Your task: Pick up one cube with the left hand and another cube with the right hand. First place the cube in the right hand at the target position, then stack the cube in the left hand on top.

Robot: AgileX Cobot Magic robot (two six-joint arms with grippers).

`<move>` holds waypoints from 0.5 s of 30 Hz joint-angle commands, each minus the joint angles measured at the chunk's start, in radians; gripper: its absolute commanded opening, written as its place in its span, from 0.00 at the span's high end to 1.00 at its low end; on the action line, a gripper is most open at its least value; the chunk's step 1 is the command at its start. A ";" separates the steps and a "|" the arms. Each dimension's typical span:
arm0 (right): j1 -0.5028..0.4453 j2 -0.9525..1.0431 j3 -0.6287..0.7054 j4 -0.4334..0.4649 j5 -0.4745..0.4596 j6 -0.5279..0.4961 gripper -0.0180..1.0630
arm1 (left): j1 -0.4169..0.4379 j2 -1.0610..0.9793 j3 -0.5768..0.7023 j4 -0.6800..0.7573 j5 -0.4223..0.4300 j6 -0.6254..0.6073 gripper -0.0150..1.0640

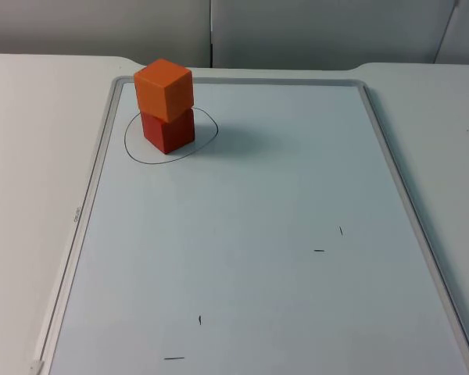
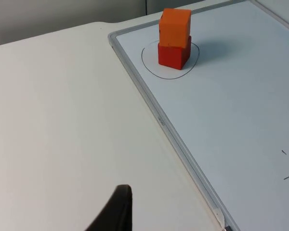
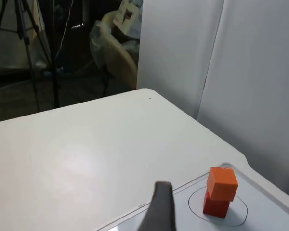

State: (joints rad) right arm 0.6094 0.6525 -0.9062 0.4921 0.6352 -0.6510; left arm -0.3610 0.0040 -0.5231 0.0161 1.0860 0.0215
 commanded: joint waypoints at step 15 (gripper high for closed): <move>0.003 -0.326 0.256 -0.236 0.127 0.320 0.33 | -0.003 -0.004 0.009 -0.006 -0.008 -0.002 0.01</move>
State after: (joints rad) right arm 0.6094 0.3525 -0.6699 0.3007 0.7365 -0.3857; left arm -0.3610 0.0040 -0.5225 0.0161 1.0860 0.0215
